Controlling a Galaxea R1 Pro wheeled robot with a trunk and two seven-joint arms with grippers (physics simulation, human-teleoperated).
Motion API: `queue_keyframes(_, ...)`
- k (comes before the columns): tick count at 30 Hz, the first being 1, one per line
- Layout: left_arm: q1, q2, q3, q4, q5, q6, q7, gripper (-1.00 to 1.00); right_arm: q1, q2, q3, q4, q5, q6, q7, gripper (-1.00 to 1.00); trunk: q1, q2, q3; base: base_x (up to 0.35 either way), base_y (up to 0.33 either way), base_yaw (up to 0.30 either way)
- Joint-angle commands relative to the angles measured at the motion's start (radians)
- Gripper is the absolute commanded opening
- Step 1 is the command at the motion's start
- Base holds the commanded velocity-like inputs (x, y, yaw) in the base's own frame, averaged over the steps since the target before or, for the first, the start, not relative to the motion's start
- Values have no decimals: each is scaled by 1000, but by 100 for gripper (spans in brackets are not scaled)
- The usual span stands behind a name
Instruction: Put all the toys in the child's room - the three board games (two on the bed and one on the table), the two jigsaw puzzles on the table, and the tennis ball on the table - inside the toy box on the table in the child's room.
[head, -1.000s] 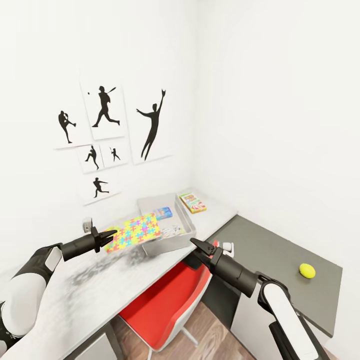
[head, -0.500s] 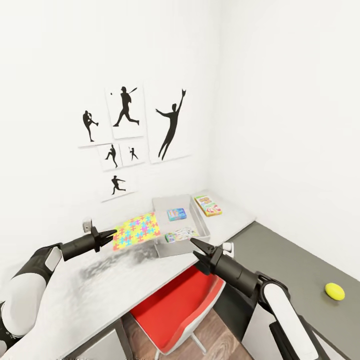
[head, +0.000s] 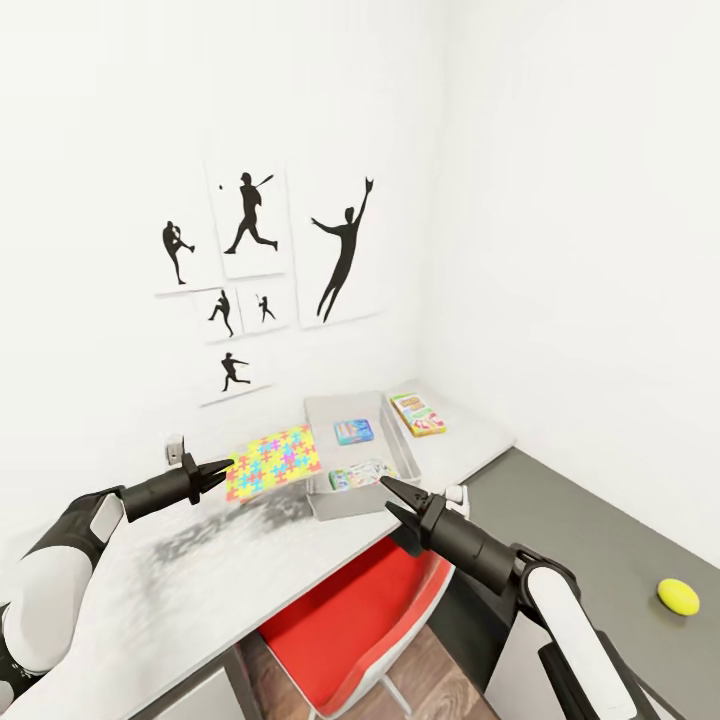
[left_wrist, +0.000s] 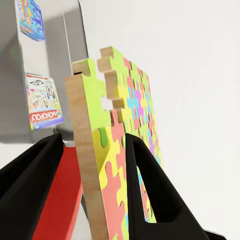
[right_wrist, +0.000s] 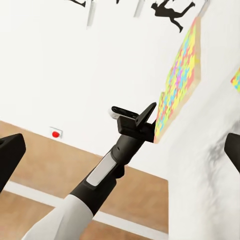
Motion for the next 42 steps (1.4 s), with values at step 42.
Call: queue_keyframes(42, -1, 0, 3, 1, 0, 7, 0, -100, -1, 3, 0, 0, 3, 2, 4, 100, 1, -2, -2, 98, -35, 0)
